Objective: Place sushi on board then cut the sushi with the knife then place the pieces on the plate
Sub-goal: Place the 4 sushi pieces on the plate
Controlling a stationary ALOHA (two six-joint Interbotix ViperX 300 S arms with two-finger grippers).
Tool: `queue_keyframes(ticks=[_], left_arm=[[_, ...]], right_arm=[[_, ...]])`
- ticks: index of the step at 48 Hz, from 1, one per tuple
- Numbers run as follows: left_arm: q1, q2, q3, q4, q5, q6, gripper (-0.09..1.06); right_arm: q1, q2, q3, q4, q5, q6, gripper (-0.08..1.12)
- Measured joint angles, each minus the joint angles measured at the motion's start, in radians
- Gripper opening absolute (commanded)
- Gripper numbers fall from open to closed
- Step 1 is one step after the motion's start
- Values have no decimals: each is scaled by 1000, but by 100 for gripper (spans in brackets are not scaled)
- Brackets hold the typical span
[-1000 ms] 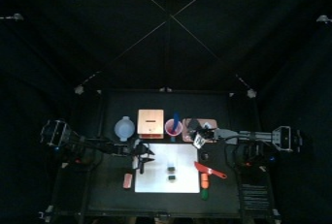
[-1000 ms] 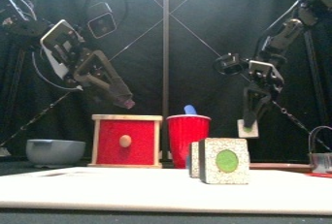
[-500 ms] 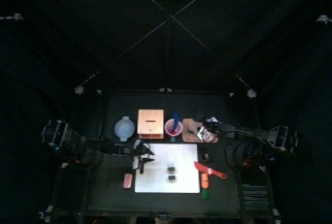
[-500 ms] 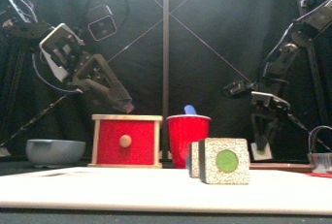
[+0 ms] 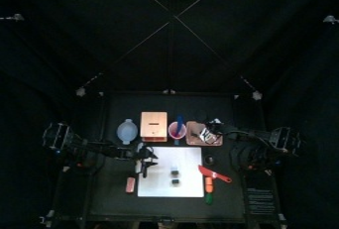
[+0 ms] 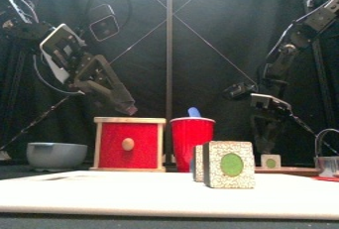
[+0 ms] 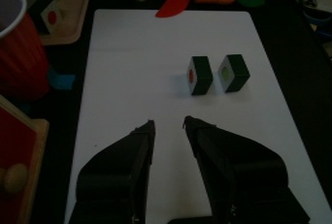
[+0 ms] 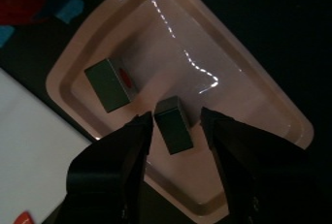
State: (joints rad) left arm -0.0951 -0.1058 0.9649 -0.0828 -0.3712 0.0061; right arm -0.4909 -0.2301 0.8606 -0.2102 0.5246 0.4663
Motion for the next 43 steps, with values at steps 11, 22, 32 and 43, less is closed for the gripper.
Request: queue_keyframes(ticks=[11, 22, 32, 43], left_arm=[[0, 0, 0, 0, 0, 0, 73], [0, 0, 0, 0, 0, 0, 73], [2, 0, 0, 0, -2, 0, 73], [0, -2, 0, 0, 0, -3, 73]], right_arm=[[44, -92, -18, 3, 40, 5, 80], [158, -141, -35, 0, 23, 5, 80], [302, -129, -64, 0, -54, 3, 80], [465, -55, -81, -2, -143, 3, 80]])
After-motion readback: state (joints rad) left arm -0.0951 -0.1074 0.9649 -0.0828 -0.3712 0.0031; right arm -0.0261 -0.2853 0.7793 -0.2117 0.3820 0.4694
